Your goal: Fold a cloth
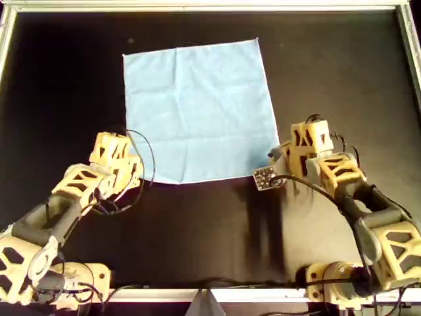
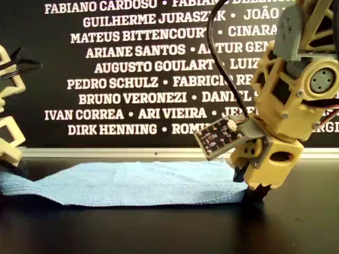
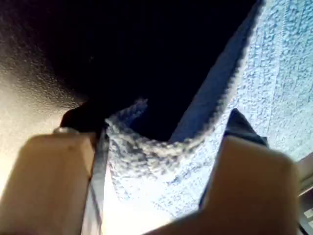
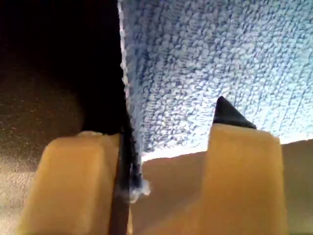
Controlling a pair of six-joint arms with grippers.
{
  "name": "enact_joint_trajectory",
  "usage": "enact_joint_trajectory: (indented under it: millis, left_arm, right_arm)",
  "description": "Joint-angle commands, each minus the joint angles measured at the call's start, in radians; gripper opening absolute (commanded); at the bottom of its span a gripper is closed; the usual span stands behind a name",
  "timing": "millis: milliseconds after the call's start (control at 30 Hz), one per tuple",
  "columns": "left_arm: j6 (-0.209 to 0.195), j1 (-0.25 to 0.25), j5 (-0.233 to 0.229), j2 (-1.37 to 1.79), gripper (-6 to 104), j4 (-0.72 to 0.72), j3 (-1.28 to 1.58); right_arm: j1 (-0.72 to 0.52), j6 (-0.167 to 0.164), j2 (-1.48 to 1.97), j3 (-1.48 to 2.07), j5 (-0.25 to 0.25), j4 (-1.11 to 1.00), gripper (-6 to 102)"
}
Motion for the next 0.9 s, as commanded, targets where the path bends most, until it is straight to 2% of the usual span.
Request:
enact_joint_trajectory:
  millis: [0,67,100,200,400,467,567,733,867]
  left_arm:
    - [0.008,-0.017,-0.015,-0.006,82,-0.002,-0.002]
    - [0.008,-0.018,-0.021,0.006,80,0.008,0.005]
    - [-0.006,-0.018,-0.021,0.011,77,0.008,0.008]
    - [-0.011,-0.017,-0.009,0.012,66,0.009,-0.006]
    - [-0.011,-0.018,-0.006,0.014,28,0.006,-0.014]
    - [-0.011,-0.018,-0.006,0.014,13,0.0,-0.015]
    - [-0.009,-0.018,-0.006,0.014,-5,-0.003,-0.014]
    - [-0.009,-0.018,-0.006,0.011,3,-0.003,-0.014]
    - [-0.009,-0.018,-0.006,0.015,4,-0.002,-0.011]
  right_arm:
    - [-0.014,0.006,0.018,-0.02,0.006,-0.011,66]
    - [-0.014,0.012,0.021,-0.021,0.006,-0.011,60]
    - [-0.015,0.014,0.025,-0.025,0.006,-0.011,56]
    - [-0.017,0.014,0.026,-0.041,-0.008,-0.011,39]
    - [-0.006,0.014,0.009,-0.049,-0.011,-0.012,3]
    - [-0.003,0.014,0.008,-0.049,-0.012,-0.012,-4]
    - [-0.003,0.014,0.008,-0.049,-0.012,-0.012,-1]
    - [-0.012,-0.002,0.008,-0.049,-0.011,-0.012,0]
    - [-0.012,-0.002,0.008,-0.049,-0.011,-0.012,0]
